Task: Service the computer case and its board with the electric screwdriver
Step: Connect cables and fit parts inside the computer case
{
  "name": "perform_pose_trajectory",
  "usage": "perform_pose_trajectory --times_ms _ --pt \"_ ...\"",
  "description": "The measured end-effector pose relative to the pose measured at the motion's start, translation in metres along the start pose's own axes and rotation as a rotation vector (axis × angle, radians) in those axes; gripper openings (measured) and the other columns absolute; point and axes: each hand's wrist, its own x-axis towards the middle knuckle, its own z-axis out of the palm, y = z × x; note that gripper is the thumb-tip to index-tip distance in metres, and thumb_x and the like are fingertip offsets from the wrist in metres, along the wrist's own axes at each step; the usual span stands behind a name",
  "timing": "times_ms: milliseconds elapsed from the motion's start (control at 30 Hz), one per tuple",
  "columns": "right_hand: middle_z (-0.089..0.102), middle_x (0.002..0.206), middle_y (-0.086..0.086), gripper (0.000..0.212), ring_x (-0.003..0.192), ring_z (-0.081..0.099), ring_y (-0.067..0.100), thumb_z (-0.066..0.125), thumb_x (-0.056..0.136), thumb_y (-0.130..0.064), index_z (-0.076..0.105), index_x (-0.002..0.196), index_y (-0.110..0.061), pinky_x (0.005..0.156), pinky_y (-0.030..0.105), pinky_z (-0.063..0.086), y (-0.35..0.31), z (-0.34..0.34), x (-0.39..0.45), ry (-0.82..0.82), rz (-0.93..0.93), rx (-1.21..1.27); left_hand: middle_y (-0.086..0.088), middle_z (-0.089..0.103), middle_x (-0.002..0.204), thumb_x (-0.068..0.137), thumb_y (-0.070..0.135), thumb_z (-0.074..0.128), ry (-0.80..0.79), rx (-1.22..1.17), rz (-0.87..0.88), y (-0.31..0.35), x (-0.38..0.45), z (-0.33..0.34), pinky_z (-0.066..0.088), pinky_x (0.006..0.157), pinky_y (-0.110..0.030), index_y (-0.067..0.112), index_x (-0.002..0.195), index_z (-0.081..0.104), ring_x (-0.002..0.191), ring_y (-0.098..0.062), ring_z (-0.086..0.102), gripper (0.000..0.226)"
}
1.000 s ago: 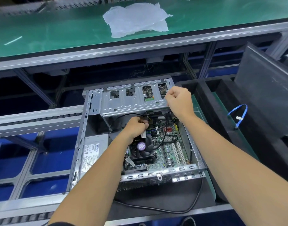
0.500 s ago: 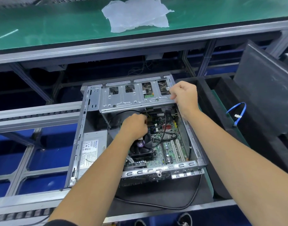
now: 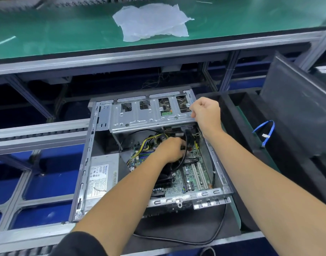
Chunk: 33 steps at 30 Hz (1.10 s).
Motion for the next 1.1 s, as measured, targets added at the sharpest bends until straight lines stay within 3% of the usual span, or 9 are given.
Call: perform_pose_trajectory --times_ms 100,167,333,467,633,767,867,1000,1100 --pt "0.056 0.046 -0.01 0.018 0.052 0.047 0.008 0.056 0.081 -0.005 0.062 0.064 -0.008 0.07 0.038 0.053 0.0 0.0 -0.001 0.002 -0.008 -0.008 -0.005 0.067 0.112 0.086 0.029 0.068 -0.133 -0.172 0.035 -0.002 0.001 0.001 0.053 0.077 -0.032 0.011 0.109 0.069 0.1 -0.027 0.063 0.029" --pt "0.056 0.046 -0.01 0.018 0.052 0.047 0.008 0.056 0.081 -0.004 0.062 0.064 -0.007 0.07 0.037 0.054 0.0 0.0 -0.001 0.007 -0.013 -0.017 -0.005 0.068 0.11 0.087 0.028 0.067 -0.204 -0.178 0.076 -0.001 -0.001 0.001 0.049 0.084 -0.03 0.009 0.104 0.07 0.101 -0.024 0.062 0.026" --pt "0.057 0.046 -0.008 0.015 0.052 0.048 0.009 0.056 0.081 -0.003 0.064 0.068 -0.004 0.062 0.033 0.048 0.001 0.001 0.0 0.007 -0.009 -0.014 -0.006 0.059 0.12 0.091 0.015 0.047 -0.176 -0.321 0.01 -0.015 -0.004 -0.009 0.042 0.094 -0.036 0.016 0.114 0.06 0.105 -0.021 0.054 0.027" --pt "0.057 0.047 -0.008 0.014 0.052 0.049 0.01 0.056 0.082 -0.003 0.064 0.07 -0.001 0.062 0.033 0.049 0.001 0.001 0.001 0.002 -0.014 -0.02 -0.004 0.059 0.083 0.074 -0.015 0.034 -0.101 -0.729 -0.136 -0.025 -0.009 -0.024 0.042 0.064 -0.016 0.013 0.082 0.059 0.077 -0.014 0.051 0.038" --pt "0.056 0.045 -0.009 0.016 0.047 0.048 0.001 0.055 0.083 -0.003 0.064 0.069 -0.003 0.059 0.028 0.046 0.002 0.001 0.0 0.007 -0.016 -0.029 -0.004 0.062 0.092 0.079 -0.016 0.039 -0.099 -0.536 0.018 -0.03 -0.013 -0.023 0.044 0.076 -0.034 0.025 0.084 0.067 0.082 -0.019 0.055 0.05" --pt "0.055 0.044 -0.011 0.018 0.045 0.048 -0.003 0.056 0.083 -0.004 0.062 0.066 -0.005 0.06 0.026 0.047 0.001 0.001 -0.001 0.004 -0.027 -0.045 -0.007 0.069 0.106 0.09 0.002 0.054 0.074 -0.185 0.021 -0.035 -0.008 -0.016 0.05 0.085 -0.033 0.018 0.1 0.07 0.096 -0.027 0.063 0.025" --pt "0.056 0.044 -0.011 0.02 0.045 0.049 -0.004 0.056 0.083 -0.004 0.061 0.064 -0.008 0.062 0.026 0.048 0.001 0.001 -0.001 0.002 -0.028 -0.047 -0.007 0.067 0.116 0.091 0.007 0.056 0.179 -0.005 0.057 -0.037 -0.004 -0.013 0.046 0.095 -0.034 0.016 0.116 0.068 0.111 -0.024 0.058 0.028" --pt "0.055 0.046 -0.008 0.015 0.045 0.049 -0.004 0.055 0.081 -0.003 0.063 0.069 -0.002 0.059 0.025 0.048 0.001 0.001 -0.001 0.007 -0.025 -0.033 -0.011 0.067 0.112 0.088 0.005 0.056 0.184 0.09 0.068 -0.036 -0.005 -0.013 0.048 0.091 -0.039 0.015 0.115 0.067 0.107 -0.029 0.058 0.031" --pt "0.056 0.047 -0.007 0.014 0.044 0.047 -0.003 0.056 0.081 -0.003 0.063 0.07 0.0 0.055 0.017 0.047 0.001 0.002 -0.001 0.005 -0.029 -0.033 -0.009 0.07 0.106 0.083 -0.001 0.056 0.217 0.069 0.076 -0.032 -0.008 -0.012 0.048 0.083 -0.03 0.013 0.107 0.07 0.097 -0.027 0.063 0.032"
